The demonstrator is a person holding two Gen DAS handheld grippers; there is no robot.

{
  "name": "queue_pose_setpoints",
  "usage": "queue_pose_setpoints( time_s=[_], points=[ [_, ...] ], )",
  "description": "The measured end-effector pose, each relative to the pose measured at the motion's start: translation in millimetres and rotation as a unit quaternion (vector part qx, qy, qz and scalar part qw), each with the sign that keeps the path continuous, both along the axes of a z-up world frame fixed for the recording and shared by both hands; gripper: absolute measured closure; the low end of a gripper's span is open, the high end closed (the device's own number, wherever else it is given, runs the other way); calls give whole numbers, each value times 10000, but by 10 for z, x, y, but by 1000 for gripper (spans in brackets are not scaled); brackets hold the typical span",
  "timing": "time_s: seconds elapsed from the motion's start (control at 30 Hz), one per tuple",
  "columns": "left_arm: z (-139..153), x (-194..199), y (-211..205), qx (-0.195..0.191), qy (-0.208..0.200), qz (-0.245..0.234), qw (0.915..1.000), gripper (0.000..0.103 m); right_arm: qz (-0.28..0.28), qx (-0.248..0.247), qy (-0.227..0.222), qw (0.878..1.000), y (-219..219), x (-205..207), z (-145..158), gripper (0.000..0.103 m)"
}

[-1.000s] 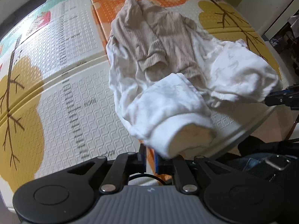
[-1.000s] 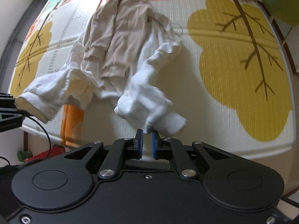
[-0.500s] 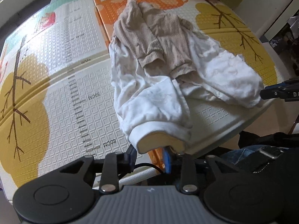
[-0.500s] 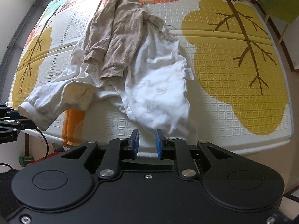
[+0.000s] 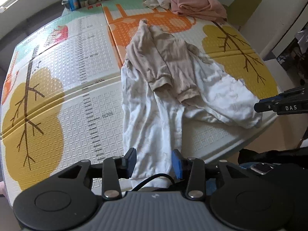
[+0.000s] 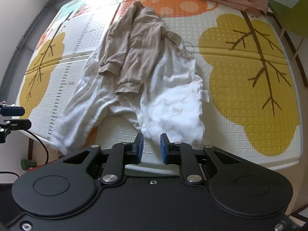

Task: Fold clothes
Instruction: 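Open both grippers and lay the white garment spread on the mat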

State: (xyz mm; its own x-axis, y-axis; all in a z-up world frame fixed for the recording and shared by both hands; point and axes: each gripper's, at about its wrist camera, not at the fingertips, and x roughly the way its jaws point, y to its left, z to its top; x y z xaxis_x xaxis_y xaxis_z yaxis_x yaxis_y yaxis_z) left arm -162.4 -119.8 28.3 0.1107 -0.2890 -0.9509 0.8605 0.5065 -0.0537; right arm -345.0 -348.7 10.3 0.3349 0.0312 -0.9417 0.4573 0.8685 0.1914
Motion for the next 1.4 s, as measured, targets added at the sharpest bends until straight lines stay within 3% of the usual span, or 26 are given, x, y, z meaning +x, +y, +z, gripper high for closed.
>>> queue_pose_setpoints(
  time_s=[0.47, 0.63, 1.0, 1.13, 1.4],
  points=[
    [-212, 47, -259, 19, 44, -93, 9999, 55, 199, -131, -211, 9995, 44, 281, 81, 86],
    [-261, 96, -409, -41, 7, -135, 9999, 55, 266, -218, -314, 9989, 38, 425, 93, 79],
    [-70, 260, -777, -368, -321, -284, 9984, 53, 352, -415, -716, 9959, -64, 810, 312, 75],
    [-16, 338, -873, -364, -594, -278, 9972, 49, 371, -485, -934, 9938, -107, 942, 438, 70],
    [-20, 466, -1038, -412, -730, -270, 9961, 45, 431, -572, -1102, 9913, -163, 1179, 535, 70]
  ],
)
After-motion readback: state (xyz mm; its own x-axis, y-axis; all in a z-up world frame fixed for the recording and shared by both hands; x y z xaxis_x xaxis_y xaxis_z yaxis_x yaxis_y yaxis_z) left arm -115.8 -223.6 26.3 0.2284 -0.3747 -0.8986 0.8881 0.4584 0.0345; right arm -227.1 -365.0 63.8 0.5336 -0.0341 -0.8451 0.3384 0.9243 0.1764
